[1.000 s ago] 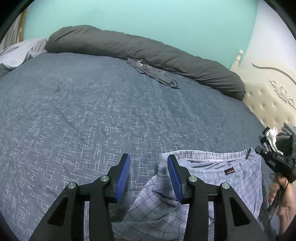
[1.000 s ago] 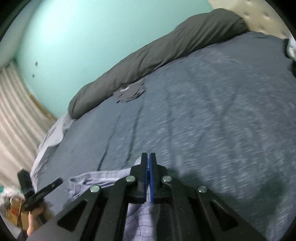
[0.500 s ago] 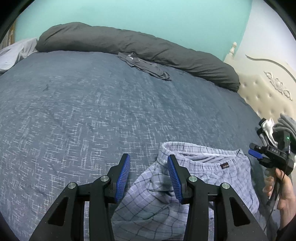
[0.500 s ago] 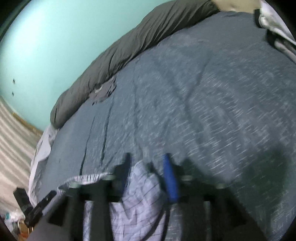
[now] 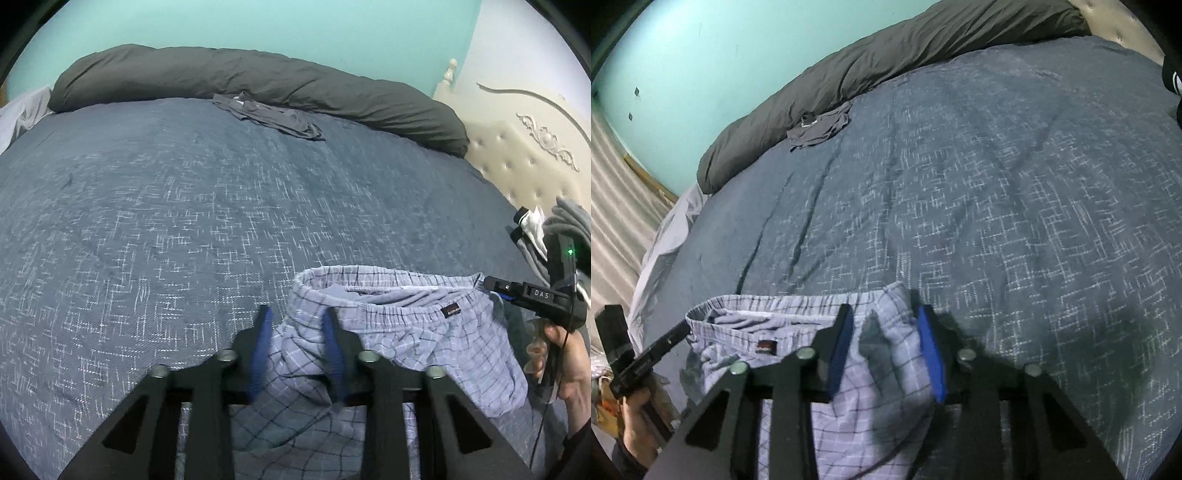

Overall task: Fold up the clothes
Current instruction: 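Open the left gripper and regrasp the waistband corner, then lift the shorts off the bed by the waistband with both grippers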

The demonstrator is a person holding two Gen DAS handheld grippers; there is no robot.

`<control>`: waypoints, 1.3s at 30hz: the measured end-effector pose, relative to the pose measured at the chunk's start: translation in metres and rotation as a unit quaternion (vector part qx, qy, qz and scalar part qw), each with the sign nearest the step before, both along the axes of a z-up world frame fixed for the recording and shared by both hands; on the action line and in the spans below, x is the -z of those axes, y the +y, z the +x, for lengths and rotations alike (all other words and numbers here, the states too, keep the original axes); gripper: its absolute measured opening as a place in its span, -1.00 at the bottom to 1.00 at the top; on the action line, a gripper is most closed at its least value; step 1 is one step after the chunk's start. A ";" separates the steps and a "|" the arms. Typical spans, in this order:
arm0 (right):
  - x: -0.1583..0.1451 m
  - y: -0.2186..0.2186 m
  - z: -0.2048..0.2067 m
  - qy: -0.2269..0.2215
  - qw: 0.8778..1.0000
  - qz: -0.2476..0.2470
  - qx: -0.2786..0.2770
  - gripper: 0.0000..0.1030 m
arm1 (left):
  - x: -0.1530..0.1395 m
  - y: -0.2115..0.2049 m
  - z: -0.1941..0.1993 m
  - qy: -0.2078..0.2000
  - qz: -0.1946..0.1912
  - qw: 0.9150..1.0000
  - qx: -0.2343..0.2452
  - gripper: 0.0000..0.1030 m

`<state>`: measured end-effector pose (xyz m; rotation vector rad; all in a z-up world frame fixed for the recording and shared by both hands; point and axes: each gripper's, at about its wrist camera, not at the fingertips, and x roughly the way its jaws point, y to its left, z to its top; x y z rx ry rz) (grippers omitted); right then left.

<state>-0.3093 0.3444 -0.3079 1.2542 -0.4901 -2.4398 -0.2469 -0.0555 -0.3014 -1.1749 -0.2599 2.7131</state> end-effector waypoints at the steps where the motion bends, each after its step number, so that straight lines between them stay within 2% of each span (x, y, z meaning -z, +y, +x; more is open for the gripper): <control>1: 0.000 0.001 -0.001 0.002 1.000 0.000 0.001 -0.63 | 0.000 0.000 -0.001 0.000 -0.002 1.000 0.001 -0.78; 3: 0.000 0.002 -0.002 0.007 1.000 -0.001 0.004 -0.75 | 0.001 0.002 -0.005 0.000 -0.004 1.000 0.006 -1.00; 7: -0.006 0.000 -0.003 0.027 1.000 0.001 0.000 -0.84 | -0.004 -0.002 -0.008 0.008 0.001 1.000 0.002 -1.00; 12: -0.021 0.004 -0.003 0.060 0.998 -0.018 0.015 -0.86 | -0.017 -0.016 -0.010 0.029 0.002 0.999 -0.022 -1.00; 14: -0.023 0.006 -0.003 0.065 0.997 -0.023 0.019 -0.86 | -0.016 -0.020 -0.011 0.022 0.008 0.999 -0.025 -1.00; 17: -0.017 0.008 -0.005 0.052 0.998 -0.030 0.026 -0.86 | -0.012 -0.023 -0.012 -0.012 0.033 0.999 -0.009 -1.00; 18: -0.014 0.008 -0.005 0.047 0.998 -0.033 0.028 -0.86 | -0.013 -0.020 -0.009 -0.015 0.026 1.000 -0.005 -0.94; 20: -0.013 0.010 -0.006 0.043 0.998 -0.041 0.032 -0.86 | -0.016 -0.014 -0.005 -0.018 0.019 1.000 0.007 -0.69; 22: -0.015 0.010 -0.005 0.045 0.998 -0.042 0.031 -0.86 | -0.017 -0.008 -0.001 -0.020 0.018 0.999 0.019 -0.03; 27: -0.017 0.008 -0.004 0.046 0.998 -0.041 0.027 -0.86 | -0.018 0.011 -0.006 -0.019 0.001 0.998 0.051 0.02; 31: -0.016 0.006 -0.004 0.044 0.998 -0.044 0.024 -0.86 | -0.007 0.018 -0.014 -0.025 -0.017 0.998 0.051 0.01; 32: -0.016 0.005 -0.003 0.044 0.998 -0.043 0.023 -0.86 | -0.004 0.021 -0.016 -0.027 -0.025 0.998 0.051 -0.02; 33: -0.017 0.005 -0.003 0.045 0.998 -0.043 0.022 -0.86 | -0.001 0.022 -0.016 -0.025 -0.029 0.998 0.052 -0.23; 34: -0.017 0.005 -0.003 0.046 0.998 -0.043 0.021 -0.86 | 0.001 0.023 -0.017 -0.025 -0.032 0.998 0.051 -0.54; 38: -0.020 0.002 -0.002 0.050 0.998 -0.044 0.016 -0.86 | -0.005 0.020 -0.016 -0.005 -0.036 0.998 0.044 -0.84; 39: -0.021 0.001 -0.001 0.051 0.998 -0.044 0.014 -0.86 | -0.009 0.018 -0.014 0.005 -0.036 0.999 0.040 -0.86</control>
